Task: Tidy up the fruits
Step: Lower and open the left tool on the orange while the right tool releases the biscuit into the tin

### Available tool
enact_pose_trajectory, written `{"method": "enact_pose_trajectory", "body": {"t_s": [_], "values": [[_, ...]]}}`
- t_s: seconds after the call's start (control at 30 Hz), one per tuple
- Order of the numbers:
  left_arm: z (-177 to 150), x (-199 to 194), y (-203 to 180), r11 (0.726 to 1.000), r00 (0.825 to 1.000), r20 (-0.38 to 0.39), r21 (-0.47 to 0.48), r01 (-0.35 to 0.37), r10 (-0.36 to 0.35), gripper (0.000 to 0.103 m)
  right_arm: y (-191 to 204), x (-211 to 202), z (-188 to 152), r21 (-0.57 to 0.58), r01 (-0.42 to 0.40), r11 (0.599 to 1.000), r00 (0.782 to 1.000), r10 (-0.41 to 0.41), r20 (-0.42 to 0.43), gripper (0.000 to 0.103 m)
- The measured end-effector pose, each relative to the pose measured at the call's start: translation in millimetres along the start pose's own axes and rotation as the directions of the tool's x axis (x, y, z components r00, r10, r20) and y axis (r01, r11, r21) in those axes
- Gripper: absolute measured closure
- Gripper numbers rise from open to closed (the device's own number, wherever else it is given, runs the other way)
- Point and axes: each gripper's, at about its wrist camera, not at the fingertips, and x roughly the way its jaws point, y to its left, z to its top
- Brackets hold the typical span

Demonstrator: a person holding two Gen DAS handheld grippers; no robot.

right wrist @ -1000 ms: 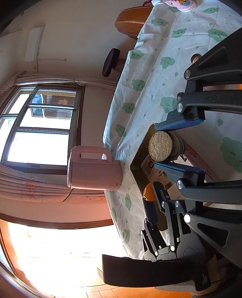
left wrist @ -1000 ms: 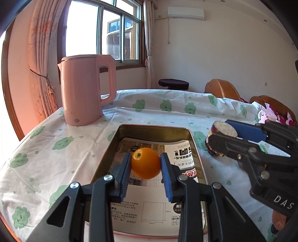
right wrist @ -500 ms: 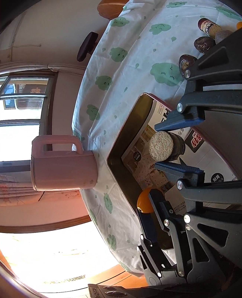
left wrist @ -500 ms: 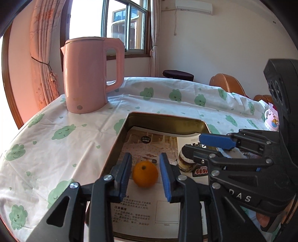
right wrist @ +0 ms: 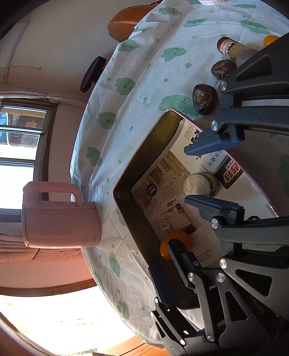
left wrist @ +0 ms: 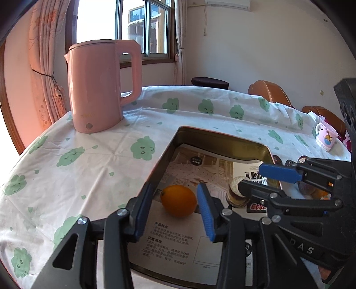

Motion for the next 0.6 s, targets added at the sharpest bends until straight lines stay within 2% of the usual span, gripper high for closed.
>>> {"method": "enact_pose_trajectory", "body": {"t_s": [0.2, 0.23, 0.27, 0.33, 0.4, 0.47, 0.6], "values": [[-1, -4, 1, 1.0, 1.0, 0.024, -0.009, 0.006, -0.006, 0.059, 4, -8, -7, -0.013, 0.012, 1.0, 0.999, -0.012, 0.037, 0.059], [-1, -8, 2, 1.0, 0.999, 0.043, -0.017, 0.005, -0.004, 0.057, 3, -10, -7, -0.007, 0.027, 1.0, 0.998, -0.027, 0.054, 0.053], [-2, -12, 3, 0.999, 0.998, 0.063, -0.033, 0.002, 0.0, 0.055, 1, -14, -8, 0.001, 0.049, 0.999, 0.996, -0.049, 0.078, 0.043], [-2, -20, 4, 0.998, 0.995, 0.099, -0.059, -0.011, 0.016, 0.037, -5, -24, -9, 0.017, 0.067, 0.998, 0.99, -0.069, 0.123, 0.033], [-2, -28, 4, 0.998, 0.992, 0.123, -0.065, -0.006, 0.014, 0.031, -9, -33, -10, 0.021, 0.065, 0.998, 0.985, -0.067, 0.156, 0.03], [-2, -35, -1, 0.998, 0.99, 0.143, -0.059, 0.0, 0.009, 0.031, -13, -45, -14, 0.02, 0.066, 0.998, 0.98, -0.068, 0.188, 0.026], [0, -51, -17, 1.0, 0.983, 0.181, -0.028, 0.014, -0.008, 0.03, -23, -68, -25, 0.032, 0.092, 0.995, 0.968, -0.096, 0.232, 0.025]]}}
